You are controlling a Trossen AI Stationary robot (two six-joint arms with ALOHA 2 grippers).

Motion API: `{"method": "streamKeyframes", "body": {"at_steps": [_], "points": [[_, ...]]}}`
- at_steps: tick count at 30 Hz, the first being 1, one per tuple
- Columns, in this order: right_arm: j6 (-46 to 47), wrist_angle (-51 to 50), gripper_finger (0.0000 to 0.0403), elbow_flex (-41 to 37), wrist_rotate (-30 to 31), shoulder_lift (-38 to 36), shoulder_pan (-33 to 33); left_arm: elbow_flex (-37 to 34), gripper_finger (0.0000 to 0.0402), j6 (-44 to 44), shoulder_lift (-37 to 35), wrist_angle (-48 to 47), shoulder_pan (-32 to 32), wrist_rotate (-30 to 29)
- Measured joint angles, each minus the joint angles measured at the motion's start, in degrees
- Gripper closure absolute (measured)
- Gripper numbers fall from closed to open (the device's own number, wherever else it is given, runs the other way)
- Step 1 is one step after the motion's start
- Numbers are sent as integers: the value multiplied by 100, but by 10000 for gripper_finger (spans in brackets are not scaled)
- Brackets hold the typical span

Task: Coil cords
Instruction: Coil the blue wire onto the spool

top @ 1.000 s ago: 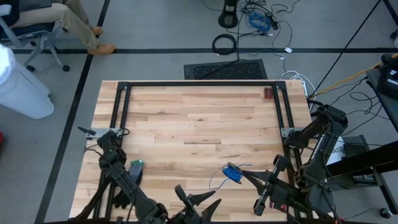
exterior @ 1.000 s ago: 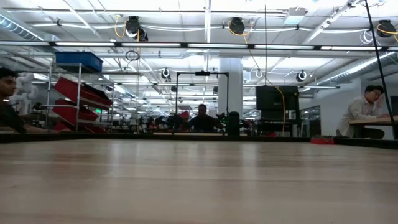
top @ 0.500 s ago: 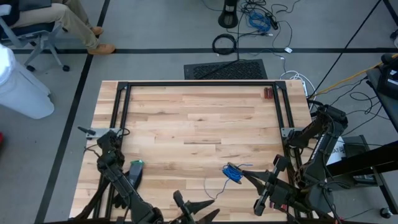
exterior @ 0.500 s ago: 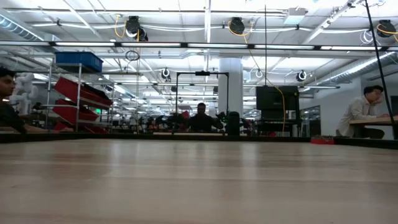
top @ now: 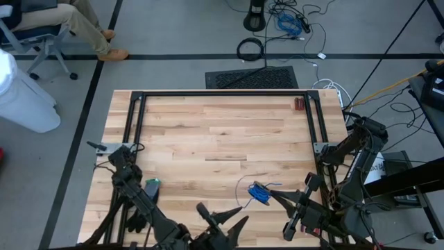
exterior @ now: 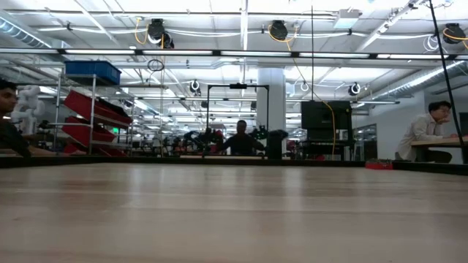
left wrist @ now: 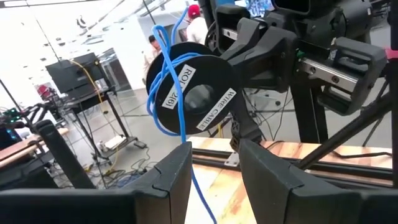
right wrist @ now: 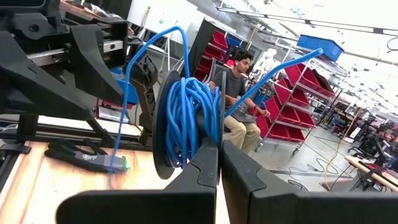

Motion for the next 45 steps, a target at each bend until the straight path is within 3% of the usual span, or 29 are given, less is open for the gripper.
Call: {"method": "streamKeyframes", "body": {"at_steps": [10, 38, 45], "points": [[2, 0, 403, 0, 0, 0, 0, 0, 261, -32, 0, 11, -374, 1], [22, -2, 403, 0, -1, 0, 0, 0, 262, 1, 0, 2, 7, -74], [22, -2, 403, 0, -2, 0, 0, 0, 319, 7, 0, -26, 7, -27]]}}
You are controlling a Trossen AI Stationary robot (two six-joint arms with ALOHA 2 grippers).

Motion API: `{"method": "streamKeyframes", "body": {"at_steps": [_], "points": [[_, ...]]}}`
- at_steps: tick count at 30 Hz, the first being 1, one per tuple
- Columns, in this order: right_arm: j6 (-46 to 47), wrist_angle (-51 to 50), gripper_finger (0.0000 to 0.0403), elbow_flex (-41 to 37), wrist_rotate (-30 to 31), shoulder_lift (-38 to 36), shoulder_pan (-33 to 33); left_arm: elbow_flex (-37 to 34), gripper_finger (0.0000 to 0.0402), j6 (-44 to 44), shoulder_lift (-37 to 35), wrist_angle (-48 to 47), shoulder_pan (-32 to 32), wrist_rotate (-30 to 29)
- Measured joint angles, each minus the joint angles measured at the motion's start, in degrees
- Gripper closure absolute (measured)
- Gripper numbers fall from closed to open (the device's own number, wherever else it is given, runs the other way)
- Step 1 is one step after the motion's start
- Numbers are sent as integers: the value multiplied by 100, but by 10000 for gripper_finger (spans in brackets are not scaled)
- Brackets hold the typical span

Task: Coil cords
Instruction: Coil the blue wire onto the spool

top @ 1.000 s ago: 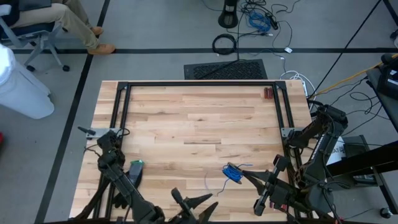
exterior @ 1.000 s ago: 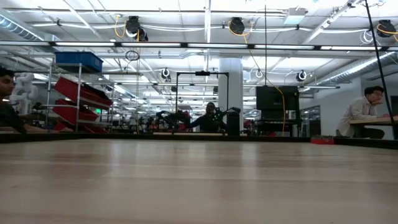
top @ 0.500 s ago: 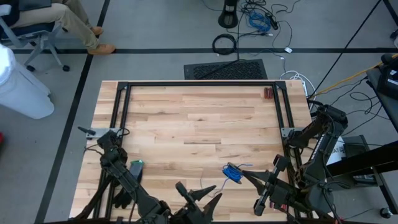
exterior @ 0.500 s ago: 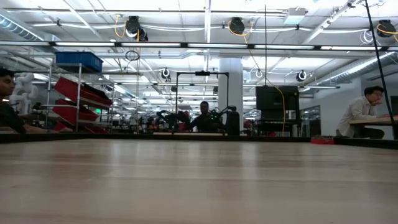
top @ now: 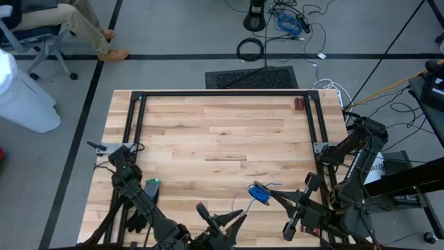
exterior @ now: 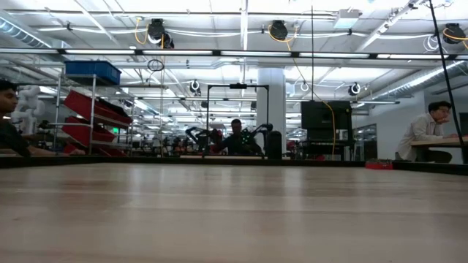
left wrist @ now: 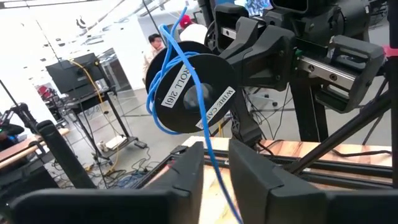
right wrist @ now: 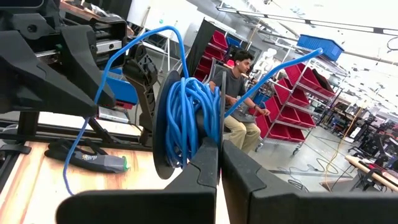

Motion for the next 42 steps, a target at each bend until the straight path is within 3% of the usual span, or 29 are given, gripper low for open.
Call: {"method": "streamKeyframes", "body": {"at_steps": [7, 12, 19, 25, 35, 42], "points": [[4, -1, 403, 0, 1, 0, 0, 0, 393, 147, 0, 0, -9, 139], [181, -132, 403, 0, -11, 2, -43, 0, 395, 158, 0, 9, 18, 253], [491, -317, 403, -2, -311, 6, -208, 0, 399, 114, 0, 44, 172, 1233], [581, -356, 403, -2, -309, 47, -286, 0, 400, 69, 0, -28, 345, 1367], [654, -320, 403, -2, -473, 76, -304, 0, 400, -1266, -7, -1192, 651, 1531], [667, -229, 403, -2, -584, 79, -302, 0, 400, -1711, -7, -1672, 717, 1549]]}}
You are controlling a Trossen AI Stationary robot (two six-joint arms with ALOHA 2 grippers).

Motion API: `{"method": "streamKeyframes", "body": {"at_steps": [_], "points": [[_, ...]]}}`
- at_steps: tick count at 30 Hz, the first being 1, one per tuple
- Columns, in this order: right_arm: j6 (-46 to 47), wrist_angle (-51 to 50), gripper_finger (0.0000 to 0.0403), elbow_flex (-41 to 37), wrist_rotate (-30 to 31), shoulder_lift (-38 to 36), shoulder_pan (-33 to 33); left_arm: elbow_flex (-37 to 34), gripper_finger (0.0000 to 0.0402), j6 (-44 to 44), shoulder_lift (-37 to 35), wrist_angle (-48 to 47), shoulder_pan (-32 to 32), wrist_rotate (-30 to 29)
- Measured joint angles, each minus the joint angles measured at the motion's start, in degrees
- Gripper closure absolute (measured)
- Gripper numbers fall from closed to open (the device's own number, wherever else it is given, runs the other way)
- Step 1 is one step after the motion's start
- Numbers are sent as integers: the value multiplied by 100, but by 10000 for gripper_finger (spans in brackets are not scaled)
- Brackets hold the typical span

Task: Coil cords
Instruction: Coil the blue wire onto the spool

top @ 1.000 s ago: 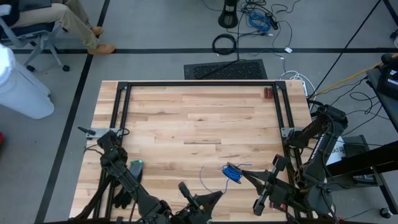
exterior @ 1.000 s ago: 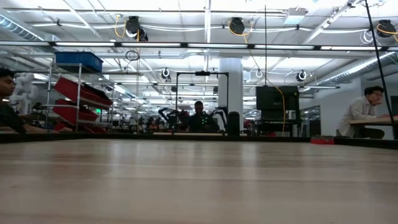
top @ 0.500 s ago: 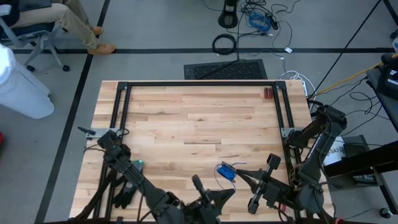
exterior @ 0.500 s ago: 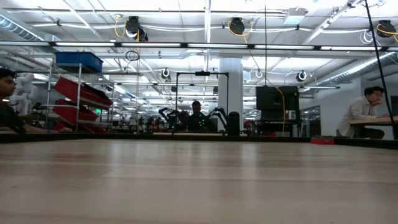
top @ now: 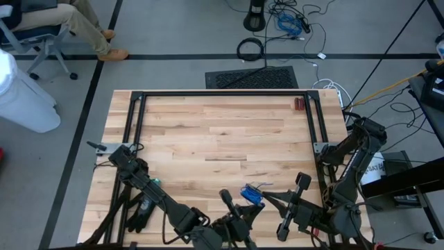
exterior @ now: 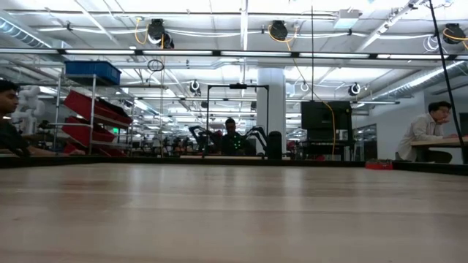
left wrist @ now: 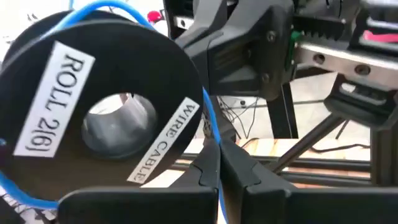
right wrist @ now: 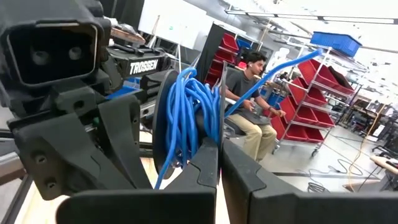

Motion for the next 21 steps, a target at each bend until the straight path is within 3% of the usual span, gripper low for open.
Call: {"method": "streamKeyframes", "body": {"at_steps": [11, 21], "points": [[-125, 286, 403, 0, 15, 2, 125, 9, 401, -1022, -2, -1254, -9, -3], [-449, 621, 403, -4, 37, 9, 331, 9, 378, -1006, -2, -1319, -147, -3]]}}
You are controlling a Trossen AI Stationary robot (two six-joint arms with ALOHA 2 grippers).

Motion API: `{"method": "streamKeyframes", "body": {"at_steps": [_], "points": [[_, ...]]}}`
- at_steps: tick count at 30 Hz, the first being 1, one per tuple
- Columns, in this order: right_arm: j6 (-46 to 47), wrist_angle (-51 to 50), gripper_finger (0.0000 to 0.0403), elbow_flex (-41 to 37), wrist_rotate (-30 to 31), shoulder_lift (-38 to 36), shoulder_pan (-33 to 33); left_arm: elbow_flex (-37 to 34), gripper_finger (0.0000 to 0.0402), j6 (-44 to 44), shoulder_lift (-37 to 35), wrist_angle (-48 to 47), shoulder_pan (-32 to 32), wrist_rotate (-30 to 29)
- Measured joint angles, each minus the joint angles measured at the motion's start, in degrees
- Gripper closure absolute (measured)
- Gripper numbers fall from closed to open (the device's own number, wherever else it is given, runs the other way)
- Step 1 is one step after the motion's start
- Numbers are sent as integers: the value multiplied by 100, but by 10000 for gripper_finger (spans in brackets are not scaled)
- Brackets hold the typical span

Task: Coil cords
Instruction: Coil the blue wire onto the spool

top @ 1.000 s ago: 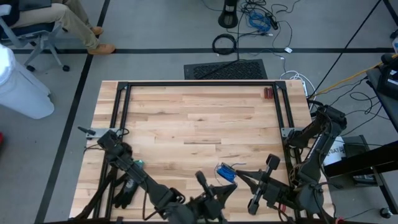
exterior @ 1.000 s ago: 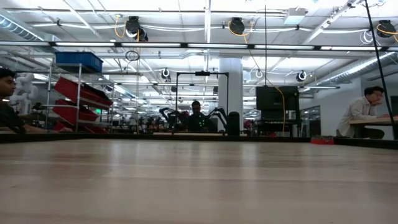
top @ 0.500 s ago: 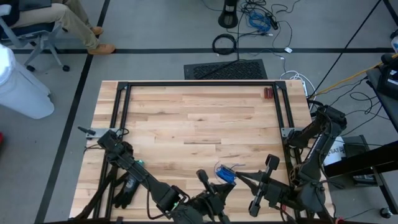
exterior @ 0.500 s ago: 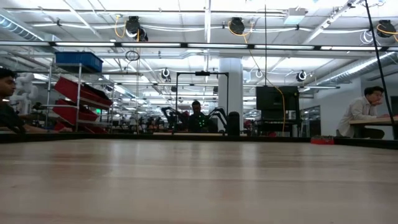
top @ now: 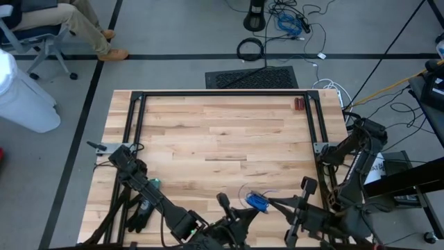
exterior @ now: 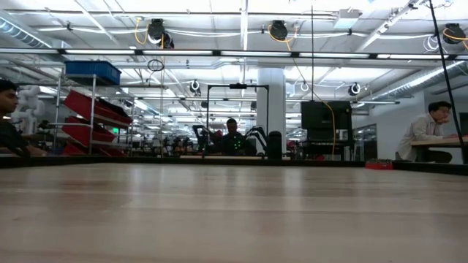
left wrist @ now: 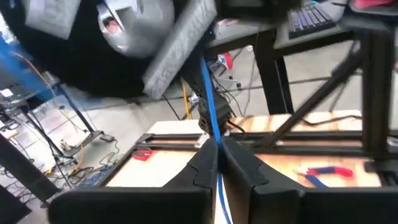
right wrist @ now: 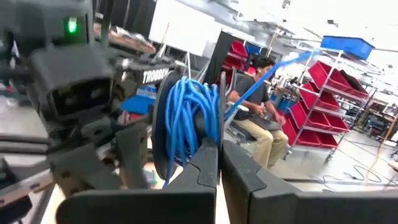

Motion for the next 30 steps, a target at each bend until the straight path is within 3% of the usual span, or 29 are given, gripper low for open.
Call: {"method": "streamKeyframes", "body": {"at_steps": [9, 17, 25, 28, 30], "points": [[-244, 319, 403, 2, -13, -13, 234, -7, 345, -40, 9, -191, -260, 479], [-486, 562, 403, 4, -29, -13, 511, -7, 343, -103, 34, -179, -589, 1023], [-581, 678, 403, 7, -70, -13, 589, -195, 343, -645, 68, 242, -703, 1111], [-581, 670, 403, 5, -227, -13, 589, -349, 343, -447, 68, 758, -671, 1536], [-579, 694, 403, 4, -380, -13, 589, -383, 342, -339, 68, 846, -591, 2144]]}}
